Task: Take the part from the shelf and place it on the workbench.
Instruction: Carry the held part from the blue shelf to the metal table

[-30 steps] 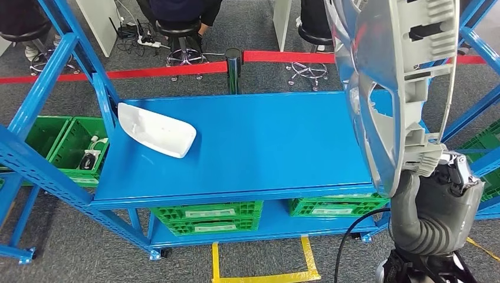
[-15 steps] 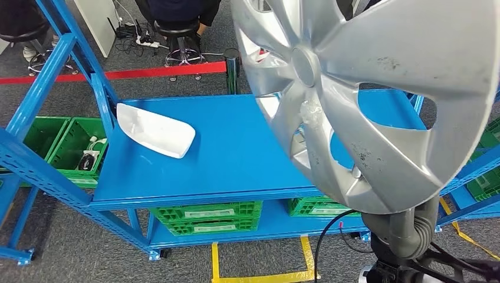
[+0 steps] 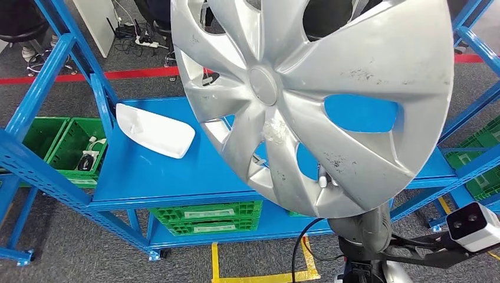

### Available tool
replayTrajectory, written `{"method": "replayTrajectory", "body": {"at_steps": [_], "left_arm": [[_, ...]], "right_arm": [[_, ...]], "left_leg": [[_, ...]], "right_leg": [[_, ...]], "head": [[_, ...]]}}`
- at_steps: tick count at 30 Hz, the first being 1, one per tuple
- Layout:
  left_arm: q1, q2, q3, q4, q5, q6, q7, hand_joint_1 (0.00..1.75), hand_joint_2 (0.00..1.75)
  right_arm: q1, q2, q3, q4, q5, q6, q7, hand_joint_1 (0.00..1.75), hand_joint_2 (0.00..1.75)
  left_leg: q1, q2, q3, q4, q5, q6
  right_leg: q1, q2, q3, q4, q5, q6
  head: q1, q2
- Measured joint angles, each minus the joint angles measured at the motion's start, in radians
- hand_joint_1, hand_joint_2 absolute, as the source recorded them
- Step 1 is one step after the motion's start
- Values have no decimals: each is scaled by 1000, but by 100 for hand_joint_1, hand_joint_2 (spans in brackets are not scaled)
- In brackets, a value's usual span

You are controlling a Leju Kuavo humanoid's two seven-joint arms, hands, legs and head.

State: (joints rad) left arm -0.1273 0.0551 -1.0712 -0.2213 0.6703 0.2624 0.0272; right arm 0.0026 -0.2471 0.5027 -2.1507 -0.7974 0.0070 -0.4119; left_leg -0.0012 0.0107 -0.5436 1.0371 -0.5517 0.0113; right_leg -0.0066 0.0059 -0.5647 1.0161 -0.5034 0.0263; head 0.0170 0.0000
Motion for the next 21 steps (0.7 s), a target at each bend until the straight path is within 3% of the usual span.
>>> {"method": "replayTrajectory", "body": {"at_steps": [12,21], "left_arm": [[1,4,1,0,53,-49,-10,0,175],[1,-16,2,0,37,-88,19,0,175]], "right_arm": [[34,4,9,56,-51,2,-46,175,175],[55,0,9,64,-9,-75,-20,175,175]], "left_leg": [[0,-7,0,0,0,0],[0,-11,-1,0,0,0]], "right_leg": [[0,-1,0,0,0,0],[0,-2,0,0,0,0]], "head": [[0,0],[0,0]]}}
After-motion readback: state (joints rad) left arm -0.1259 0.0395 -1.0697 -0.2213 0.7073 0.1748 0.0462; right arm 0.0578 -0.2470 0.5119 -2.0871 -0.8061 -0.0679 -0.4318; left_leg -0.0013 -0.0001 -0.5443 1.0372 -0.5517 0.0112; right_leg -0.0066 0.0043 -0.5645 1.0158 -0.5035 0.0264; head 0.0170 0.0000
